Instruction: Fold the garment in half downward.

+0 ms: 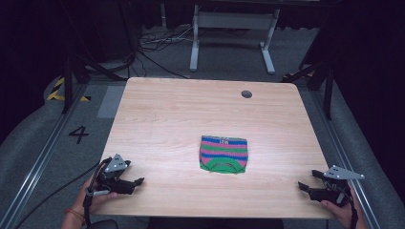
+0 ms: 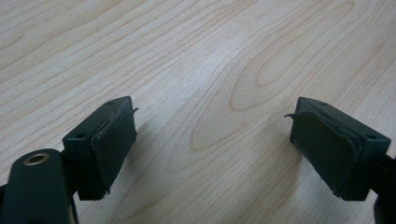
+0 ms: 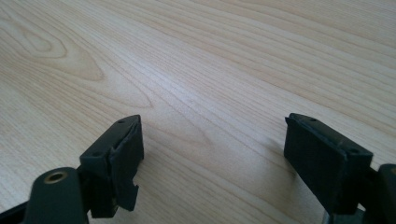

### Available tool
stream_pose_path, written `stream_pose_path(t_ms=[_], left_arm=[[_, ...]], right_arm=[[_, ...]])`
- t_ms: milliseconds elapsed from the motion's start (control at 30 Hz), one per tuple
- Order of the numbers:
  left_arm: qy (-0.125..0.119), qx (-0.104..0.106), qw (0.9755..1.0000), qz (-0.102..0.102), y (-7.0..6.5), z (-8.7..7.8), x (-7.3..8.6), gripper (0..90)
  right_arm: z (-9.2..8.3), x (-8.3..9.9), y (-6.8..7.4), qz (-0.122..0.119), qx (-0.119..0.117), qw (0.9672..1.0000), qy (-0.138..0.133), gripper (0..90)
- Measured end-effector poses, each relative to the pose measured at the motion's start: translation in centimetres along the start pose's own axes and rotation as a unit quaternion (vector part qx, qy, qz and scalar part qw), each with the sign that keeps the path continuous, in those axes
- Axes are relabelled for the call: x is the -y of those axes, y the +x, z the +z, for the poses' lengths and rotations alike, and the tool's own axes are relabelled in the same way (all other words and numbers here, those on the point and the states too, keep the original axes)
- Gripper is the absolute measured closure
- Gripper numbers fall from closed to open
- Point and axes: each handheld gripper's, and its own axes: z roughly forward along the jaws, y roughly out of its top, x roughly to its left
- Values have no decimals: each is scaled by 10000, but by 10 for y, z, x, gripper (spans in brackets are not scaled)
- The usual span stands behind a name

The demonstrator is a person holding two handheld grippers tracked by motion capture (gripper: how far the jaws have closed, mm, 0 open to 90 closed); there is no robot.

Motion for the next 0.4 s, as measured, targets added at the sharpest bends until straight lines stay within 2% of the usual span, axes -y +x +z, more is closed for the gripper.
stream_pose_path(t_ms=[333,400], left_arm=[[4,-9,10000,-35,0,1,-1,135],[36,-33,10000,-52,0,2,-2,117]], right_arm=[[0,0,0,-1,1,10000,-1,203],[0,0,0,16,22,10000,6,179]])
